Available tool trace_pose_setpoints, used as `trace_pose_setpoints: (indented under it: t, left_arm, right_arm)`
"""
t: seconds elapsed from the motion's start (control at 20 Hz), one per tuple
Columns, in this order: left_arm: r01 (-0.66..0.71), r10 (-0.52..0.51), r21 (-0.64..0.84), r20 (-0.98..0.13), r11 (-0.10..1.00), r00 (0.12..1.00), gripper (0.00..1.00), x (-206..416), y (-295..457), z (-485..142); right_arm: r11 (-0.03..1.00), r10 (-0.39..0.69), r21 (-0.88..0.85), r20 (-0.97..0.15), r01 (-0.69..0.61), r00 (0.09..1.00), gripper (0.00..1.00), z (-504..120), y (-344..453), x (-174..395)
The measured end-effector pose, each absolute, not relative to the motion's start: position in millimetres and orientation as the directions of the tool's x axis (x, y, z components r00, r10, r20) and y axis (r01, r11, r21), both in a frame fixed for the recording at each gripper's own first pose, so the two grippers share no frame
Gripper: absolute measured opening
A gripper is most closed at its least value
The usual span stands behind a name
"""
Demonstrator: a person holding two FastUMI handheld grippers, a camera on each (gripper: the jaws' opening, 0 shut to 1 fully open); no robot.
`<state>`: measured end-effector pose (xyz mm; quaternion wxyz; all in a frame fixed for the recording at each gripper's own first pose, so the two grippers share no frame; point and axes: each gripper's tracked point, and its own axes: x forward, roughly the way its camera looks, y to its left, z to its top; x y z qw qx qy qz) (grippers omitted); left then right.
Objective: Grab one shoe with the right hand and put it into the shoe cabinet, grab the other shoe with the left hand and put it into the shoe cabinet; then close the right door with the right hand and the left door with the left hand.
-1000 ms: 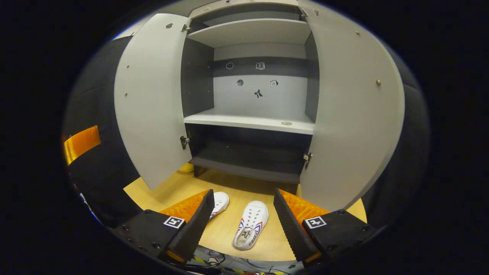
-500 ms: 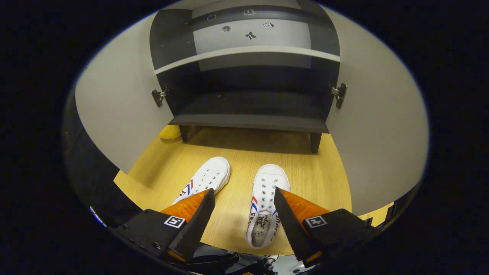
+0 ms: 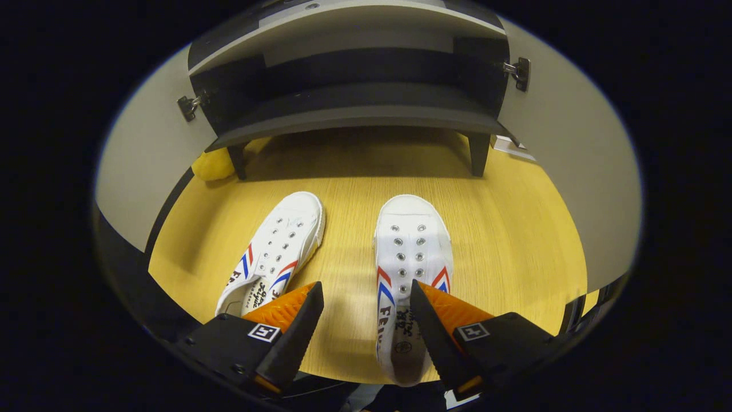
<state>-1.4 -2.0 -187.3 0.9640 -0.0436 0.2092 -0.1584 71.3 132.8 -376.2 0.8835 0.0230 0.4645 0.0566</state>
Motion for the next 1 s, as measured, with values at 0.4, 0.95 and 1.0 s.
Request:
trace_pose_setpoints:
  t: [0.4,0.95,1.0]
  left_arm:
    - [0.255,-0.287,-0.133,-0.373,0.958,0.882,0.95,9.1,-10.0,-179.8]
    - [0.264,-0.266,-0.06,-0.387,0.963,0.883,0.95,2.6,-10.7,-185.4]
    - [0.27,-0.266,-0.044,-0.383,0.962,0.885,0.95,3.3,-10.9,-184.5]
  right_arm:
    - [0.998,0.057,0.036,-0.851,-0.051,0.522,0.89,-401.7,131.1,86.6]
    - [0.989,0.014,-0.062,-0.867,-0.135,0.497,0.05,-403.8,115.6,87.3]
    - [0.987,0.032,-0.051,-0.871,-0.155,0.489,0.08,-403.9,115.1,87.3]
